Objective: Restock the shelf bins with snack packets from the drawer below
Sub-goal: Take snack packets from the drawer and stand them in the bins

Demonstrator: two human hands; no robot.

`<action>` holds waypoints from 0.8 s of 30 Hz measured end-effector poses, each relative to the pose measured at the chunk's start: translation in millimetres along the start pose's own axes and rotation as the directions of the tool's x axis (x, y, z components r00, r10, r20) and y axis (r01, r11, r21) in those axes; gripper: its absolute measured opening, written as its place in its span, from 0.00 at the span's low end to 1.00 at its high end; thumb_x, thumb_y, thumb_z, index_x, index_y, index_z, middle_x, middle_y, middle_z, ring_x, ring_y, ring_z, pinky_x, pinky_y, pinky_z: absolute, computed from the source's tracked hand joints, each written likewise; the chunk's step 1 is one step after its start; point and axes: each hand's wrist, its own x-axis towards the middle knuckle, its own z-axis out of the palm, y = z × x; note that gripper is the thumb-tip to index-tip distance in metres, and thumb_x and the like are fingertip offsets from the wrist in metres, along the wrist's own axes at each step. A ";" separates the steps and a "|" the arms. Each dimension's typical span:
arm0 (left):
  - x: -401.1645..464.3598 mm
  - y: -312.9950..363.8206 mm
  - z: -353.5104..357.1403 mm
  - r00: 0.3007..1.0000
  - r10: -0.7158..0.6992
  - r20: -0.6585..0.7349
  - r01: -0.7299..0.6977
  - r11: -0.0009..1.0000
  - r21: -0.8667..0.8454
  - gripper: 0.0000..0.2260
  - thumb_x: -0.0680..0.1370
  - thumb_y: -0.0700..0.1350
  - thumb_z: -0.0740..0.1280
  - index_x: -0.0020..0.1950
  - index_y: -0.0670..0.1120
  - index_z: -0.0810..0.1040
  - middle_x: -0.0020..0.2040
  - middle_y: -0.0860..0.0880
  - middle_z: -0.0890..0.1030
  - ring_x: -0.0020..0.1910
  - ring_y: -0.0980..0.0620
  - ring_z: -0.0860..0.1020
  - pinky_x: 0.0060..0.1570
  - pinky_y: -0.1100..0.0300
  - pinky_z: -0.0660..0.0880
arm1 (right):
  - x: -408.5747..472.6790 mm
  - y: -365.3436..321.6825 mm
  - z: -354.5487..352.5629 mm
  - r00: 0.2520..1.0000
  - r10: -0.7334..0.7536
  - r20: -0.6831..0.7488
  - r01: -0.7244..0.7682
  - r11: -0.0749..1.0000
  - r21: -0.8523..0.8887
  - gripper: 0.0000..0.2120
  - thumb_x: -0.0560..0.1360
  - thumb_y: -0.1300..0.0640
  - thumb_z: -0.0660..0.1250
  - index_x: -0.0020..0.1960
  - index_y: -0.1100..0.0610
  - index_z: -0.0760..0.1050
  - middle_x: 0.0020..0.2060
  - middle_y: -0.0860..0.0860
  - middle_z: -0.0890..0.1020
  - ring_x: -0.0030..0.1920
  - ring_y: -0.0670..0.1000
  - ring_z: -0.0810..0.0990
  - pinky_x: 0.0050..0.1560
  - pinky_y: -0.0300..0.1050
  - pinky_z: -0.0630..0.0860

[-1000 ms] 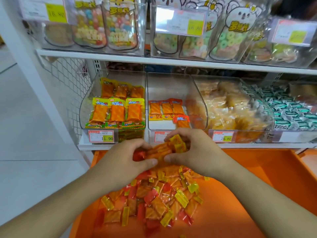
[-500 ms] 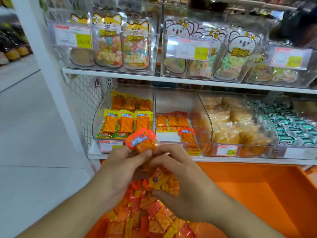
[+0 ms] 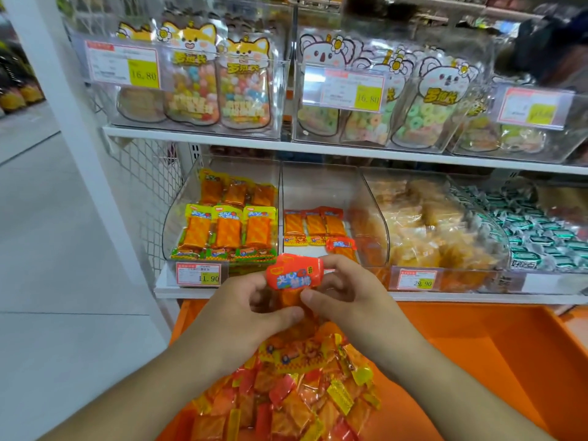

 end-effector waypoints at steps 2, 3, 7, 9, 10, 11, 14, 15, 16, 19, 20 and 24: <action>3.2 0.5 0.5 0.999 0.039 -0.006 -0.038 0.996 0.078 0.12 0.72 0.50 0.80 0.54 0.61 0.85 0.47 0.60 0.87 0.47 0.62 0.84 0.49 0.65 0.80 | 2.2 0.3 -4.6 1.000 0.022 0.004 -0.022 0.999 -0.028 0.16 0.76 0.61 0.76 0.60 0.49 0.80 0.47 0.55 0.87 0.51 0.60 0.86 0.55 0.57 0.83; 4.7 0.3 1.5 0.999 0.052 0.002 -0.052 0.995 0.089 0.12 0.72 0.50 0.79 0.54 0.61 0.85 0.47 0.61 0.87 0.47 0.62 0.84 0.47 0.67 0.80 | 3.0 -0.1 -7.2 1.000 0.027 0.014 -0.027 0.999 -0.038 0.16 0.76 0.61 0.77 0.61 0.50 0.80 0.49 0.55 0.88 0.53 0.60 0.86 0.60 0.60 0.81; 13.1 2.5 6.4 0.996 0.083 0.023 -0.084 0.994 0.069 0.16 0.71 0.55 0.78 0.58 0.60 0.84 0.50 0.61 0.87 0.51 0.61 0.85 0.51 0.63 0.82 | 7.6 -2.6 -17.9 1.000 0.016 0.013 -0.015 0.998 -0.062 0.10 0.76 0.63 0.76 0.56 0.55 0.83 0.42 0.52 0.87 0.45 0.56 0.86 0.52 0.55 0.83; 19.8 2.7 6.6 0.996 0.092 0.010 -0.092 0.992 0.084 0.20 0.69 0.60 0.77 0.60 0.60 0.83 0.51 0.61 0.86 0.52 0.60 0.84 0.54 0.59 0.82 | 12.6 -3.9 -21.1 1.000 0.023 -0.019 -0.024 0.999 -0.049 0.05 0.76 0.62 0.76 0.51 0.56 0.82 0.35 0.51 0.84 0.37 0.52 0.82 0.45 0.48 0.81; 23.0 2.7 6.2 0.995 0.098 -0.005 -0.097 0.991 0.087 0.20 0.69 0.60 0.77 0.60 0.60 0.82 0.52 0.60 0.86 0.53 0.61 0.84 0.55 0.58 0.82 | 17.1 -2.5 -22.2 0.999 0.025 -0.037 -0.026 0.998 -0.049 0.07 0.75 0.59 0.77 0.51 0.58 0.82 0.38 0.58 0.84 0.39 0.59 0.82 0.46 0.55 0.81; 26.2 1.7 5.3 0.994 0.103 -0.025 -0.100 0.991 0.092 0.19 0.71 0.58 0.78 0.60 0.59 0.81 0.52 0.60 0.86 0.53 0.61 0.84 0.56 0.57 0.82 | 22.6 -1.2 -23.4 0.998 0.023 -0.058 -0.027 0.998 -0.058 0.14 0.73 0.54 0.78 0.54 0.60 0.81 0.45 0.66 0.83 0.44 0.69 0.81 0.51 0.65 0.81; 34.1 -1.5 0.9 0.983 0.161 -0.090 -0.142 0.972 0.185 0.19 0.75 0.55 0.76 0.64 0.61 0.76 0.55 0.65 0.81 0.56 0.64 0.81 0.59 0.58 0.80 | 46.8 -5.0 -33.3 0.989 0.015 -0.145 -0.018 1.000 -0.022 0.19 0.71 0.53 0.78 0.56 0.62 0.79 0.53 0.72 0.80 0.52 0.73 0.81 0.54 0.70 0.81; 35.6 -1.9 -1.3 0.976 0.196 -0.097 -0.164 0.949 0.271 0.20 0.77 0.54 0.74 0.68 0.62 0.74 0.59 0.67 0.78 0.59 0.65 0.78 0.61 0.59 0.78 | 58.2 -8.9 -37.9 0.983 0.025 -0.182 -0.024 1.000 0.010 0.14 0.73 0.56 0.77 0.55 0.59 0.81 0.51 0.69 0.83 0.51 0.70 0.84 0.52 0.65 0.83; 37.7 -3.0 -3.6 0.967 0.237 -0.091 -0.190 0.913 0.361 0.22 0.79 0.54 0.72 0.72 0.62 0.71 0.64 0.69 0.73 0.63 0.66 0.74 0.65 0.61 0.75 | 71.5 -12.4 -43.2 0.976 0.040 -0.213 -0.037 0.999 0.020 0.11 0.74 0.57 0.77 0.55 0.56 0.82 0.50 0.65 0.85 0.51 0.67 0.86 0.51 0.61 0.84; 46.0 -10.2 -8.5 0.946 0.323 -0.013 -0.263 0.794 0.547 0.30 0.81 0.52 0.68 0.81 0.62 0.59 0.77 0.69 0.55 0.76 0.66 0.54 0.74 0.65 0.57 | 123.6 -10.2 -52.6 0.956 0.114 -0.269 -0.118 0.993 0.002 0.14 0.71 0.55 0.78 0.55 0.54 0.82 0.48 0.58 0.87 0.50 0.62 0.87 0.56 0.66 0.83; 49.1 -13.2 -9.2 0.950 0.313 0.009 -0.260 0.771 0.581 0.32 0.81 0.52 0.68 0.82 0.62 0.55 0.78 0.70 0.50 0.77 0.67 0.48 0.74 0.66 0.52 | 139.8 -6.8 -52.1 0.950 0.152 -0.273 -0.155 0.988 0.009 0.14 0.71 0.56 0.79 0.55 0.55 0.82 0.47 0.57 0.88 0.50 0.61 0.88 0.56 0.65 0.83; 59.6 -23.5 -8.4 0.951 0.305 0.049 -0.255 0.687 0.681 0.36 0.83 0.54 0.64 0.83 0.62 0.43 0.79 0.71 0.39 0.79 0.61 0.40 0.76 0.61 0.47 | 181.8 19.3 -36.6 0.946 0.251 -0.205 -0.276 0.955 -0.105 0.07 0.75 0.67 0.75 0.51 0.58 0.82 0.45 0.56 0.88 0.42 0.53 0.86 0.45 0.48 0.84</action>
